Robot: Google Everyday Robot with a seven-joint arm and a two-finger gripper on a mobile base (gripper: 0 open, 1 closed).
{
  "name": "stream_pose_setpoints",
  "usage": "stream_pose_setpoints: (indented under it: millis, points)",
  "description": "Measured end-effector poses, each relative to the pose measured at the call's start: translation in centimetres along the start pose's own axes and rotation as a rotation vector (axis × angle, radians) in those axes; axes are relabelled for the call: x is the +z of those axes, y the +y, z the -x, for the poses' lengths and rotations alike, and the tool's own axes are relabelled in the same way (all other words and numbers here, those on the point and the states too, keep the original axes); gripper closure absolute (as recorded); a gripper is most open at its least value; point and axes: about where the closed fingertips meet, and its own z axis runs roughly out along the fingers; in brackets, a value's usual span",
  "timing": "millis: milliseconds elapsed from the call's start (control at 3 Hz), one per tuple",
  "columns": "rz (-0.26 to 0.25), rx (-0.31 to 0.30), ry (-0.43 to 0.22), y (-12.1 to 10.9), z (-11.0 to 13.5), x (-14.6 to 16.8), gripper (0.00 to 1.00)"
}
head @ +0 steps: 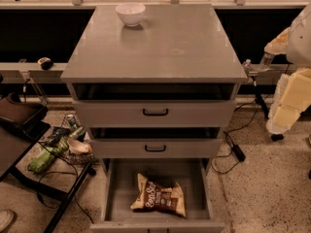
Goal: Pick brown chip bag from bottom drawer and place on counter
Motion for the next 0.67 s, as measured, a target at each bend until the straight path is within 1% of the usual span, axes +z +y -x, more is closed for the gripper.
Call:
stream_pose_setpoints:
  millis: [333,667]
  points:
    - [-0.015,-0.002,0.006,-0.2,0.1,-0.3,0.0]
    - [-0.012,0.005,0.012,0.8,-0.2,2.0,0.0]
